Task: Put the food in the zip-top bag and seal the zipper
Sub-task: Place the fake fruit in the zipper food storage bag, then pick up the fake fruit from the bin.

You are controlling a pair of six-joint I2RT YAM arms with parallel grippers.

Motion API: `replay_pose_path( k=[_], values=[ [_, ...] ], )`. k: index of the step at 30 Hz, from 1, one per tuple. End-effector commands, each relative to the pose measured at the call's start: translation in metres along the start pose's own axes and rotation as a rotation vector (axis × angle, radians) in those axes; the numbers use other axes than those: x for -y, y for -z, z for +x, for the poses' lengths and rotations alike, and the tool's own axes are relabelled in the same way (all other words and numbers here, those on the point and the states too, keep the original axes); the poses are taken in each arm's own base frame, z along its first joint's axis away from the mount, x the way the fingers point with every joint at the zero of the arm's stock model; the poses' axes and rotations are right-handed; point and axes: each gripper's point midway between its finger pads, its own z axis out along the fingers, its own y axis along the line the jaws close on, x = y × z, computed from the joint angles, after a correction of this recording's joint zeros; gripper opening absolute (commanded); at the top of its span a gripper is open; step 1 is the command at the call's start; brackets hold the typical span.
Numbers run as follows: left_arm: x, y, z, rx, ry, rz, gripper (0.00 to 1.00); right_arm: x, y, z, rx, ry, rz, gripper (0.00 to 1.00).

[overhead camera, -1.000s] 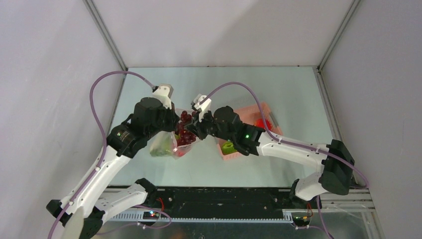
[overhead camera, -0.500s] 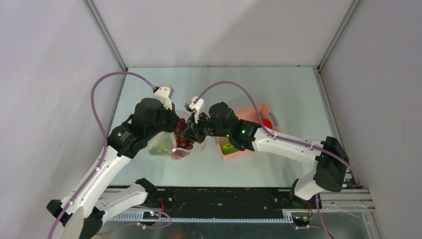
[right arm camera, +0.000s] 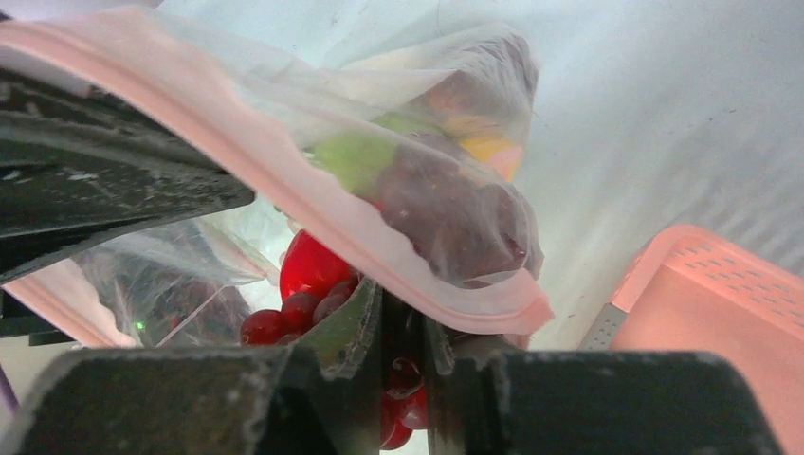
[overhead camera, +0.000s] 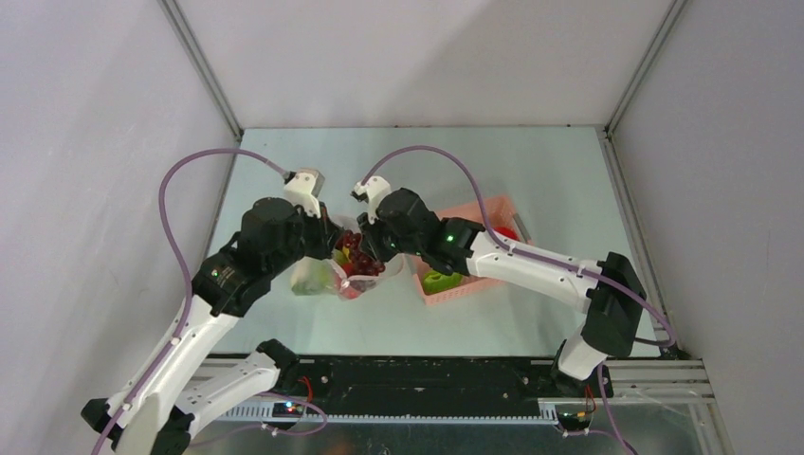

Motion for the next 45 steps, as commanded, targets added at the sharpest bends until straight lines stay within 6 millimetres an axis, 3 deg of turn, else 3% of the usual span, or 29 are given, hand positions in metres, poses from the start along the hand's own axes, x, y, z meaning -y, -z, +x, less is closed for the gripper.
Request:
replay_pose_path(
  k=[1, 5, 10, 12, 13, 14, 15, 16, 17, 18, 21, 25, 27, 29, 31, 34, 38, 45],
  values=[
    [0.01, 0.008, -0.031, 0.13, -0.01, 0.052, 0.0, -0.017, 0.018, -0.027, 0.061, 0.008, -0.026, 0.27],
    [0.006, 0.006, -0.03, 0.125, 0.002, 0.027, 0.0, -0.034, 0.041, -0.041, 0.117, 0.018, -0.119, 0.54],
    [0.004, 0.006, -0.03, 0.131, 0.006, 0.015, 0.0, -0.056, 0.085, -0.068, 0.25, 0.06, -0.254, 0.72],
    [0.002, 0.006, -0.03, 0.133, 0.006, 0.007, 0.0, -0.056, 0.101, -0.077, 0.299, 0.069, -0.264, 0.82],
    [0.001, 0.005, -0.03, 0.13, 0.005, 0.002, 0.0, -0.051, 0.104, -0.076, 0.31, 0.066, -0.253, 0.87],
    [0.0, 0.005, -0.03, 0.131, 0.007, -0.002, 0.0, -0.046, 0.117, -0.088, 0.364, 0.052, -0.233, 0.96],
    [0.0, 0.004, -0.03, 0.129, 0.008, -0.005, 0.0, -0.039, 0.118, -0.084, 0.369, 0.042, -0.215, 0.98],
    [-0.001, 0.004, -0.029, 0.128, 0.007, -0.007, 0.0, -0.03, 0.13, -0.095, 0.424, 0.014, -0.186, 0.99],
    [-0.001, 0.003, -0.029, 0.127, 0.008, -0.009, 0.0, -0.021, 0.129, -0.089, 0.424, -0.001, -0.155, 0.99],
    [-0.001, 0.003, -0.029, 0.126, 0.008, -0.01, 0.0, -0.005, 0.139, -0.095, 0.462, -0.036, -0.094, 0.99],
    [-0.001, 0.002, -0.028, 0.122, 0.01, -0.01, 0.0, 0.044, 0.151, -0.088, 0.485, -0.126, 0.096, 1.0],
    [-0.002, 0.0, -0.027, 0.118, 0.009, -0.015, 0.0, 0.12, 0.164, -0.061, 0.46, -0.301, 0.413, 0.99],
    [-0.002, -0.001, -0.027, 0.116, 0.009, -0.016, 0.0, 0.155, 0.17, -0.04, 0.417, -0.379, 0.573, 0.99],
    [-0.003, -0.002, -0.027, 0.113, 0.008, -0.018, 0.0, 0.186, 0.173, -0.005, 0.312, -0.428, 0.717, 0.99],
    [-0.003, -0.003, -0.026, 0.108, 0.009, -0.02, 0.0, 0.209, 0.175, 0.02, 0.238, -0.475, 0.819, 0.99],
    [-0.003, -0.003, -0.025, 0.104, 0.008, -0.018, 0.0, 0.231, 0.174, 0.049, 0.135, -0.508, 0.925, 0.99],
    [-0.003, -0.004, -0.025, 0.107, 0.009, -0.02, 0.0, 0.254, 0.157, 0.085, 0.001, -0.541, 1.011, 0.99],
    [-0.004, -0.005, -0.025, 0.098, 0.008, -0.025, 0.0, 0.275, 0.135, 0.12, -0.104, -0.609, 1.086, 0.99]
  ],
)
